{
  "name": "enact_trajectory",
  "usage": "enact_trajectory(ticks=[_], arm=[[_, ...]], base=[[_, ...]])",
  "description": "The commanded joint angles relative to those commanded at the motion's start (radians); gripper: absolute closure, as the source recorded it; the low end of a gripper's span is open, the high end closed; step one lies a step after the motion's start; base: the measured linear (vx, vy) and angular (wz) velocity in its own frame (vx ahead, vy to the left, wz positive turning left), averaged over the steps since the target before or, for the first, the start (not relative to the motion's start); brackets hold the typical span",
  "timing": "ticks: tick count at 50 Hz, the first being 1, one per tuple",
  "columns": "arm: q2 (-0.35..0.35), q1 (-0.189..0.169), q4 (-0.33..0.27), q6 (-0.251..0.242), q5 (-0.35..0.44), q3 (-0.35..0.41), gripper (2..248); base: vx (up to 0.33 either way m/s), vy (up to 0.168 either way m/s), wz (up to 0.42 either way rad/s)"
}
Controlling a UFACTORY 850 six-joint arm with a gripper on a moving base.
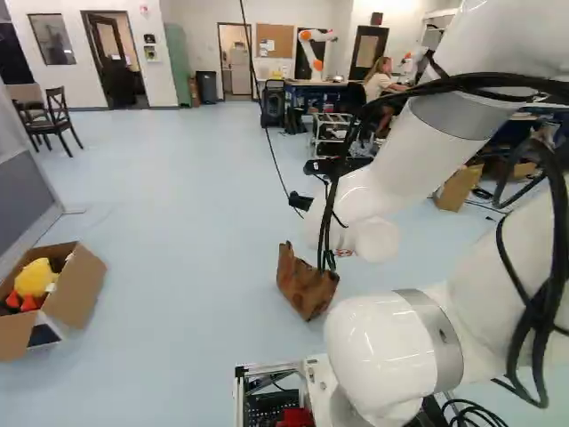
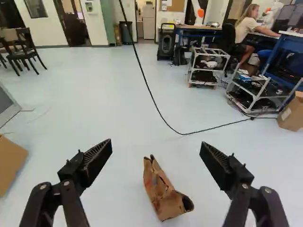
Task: Pick up the grocery bag from the ground
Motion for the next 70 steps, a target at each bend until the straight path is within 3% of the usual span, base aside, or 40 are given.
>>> enact_trajectory(ticks=[46,70], arm=[[-0.262,-0.019,0.000,0.000,-0.006,-0.247,3],[-0.382,-0.017,0.000,0.000,-0.142,-0.375,3]], base=[[0.008,-0.002,-0.006],[0.000,0.000,0.000]])
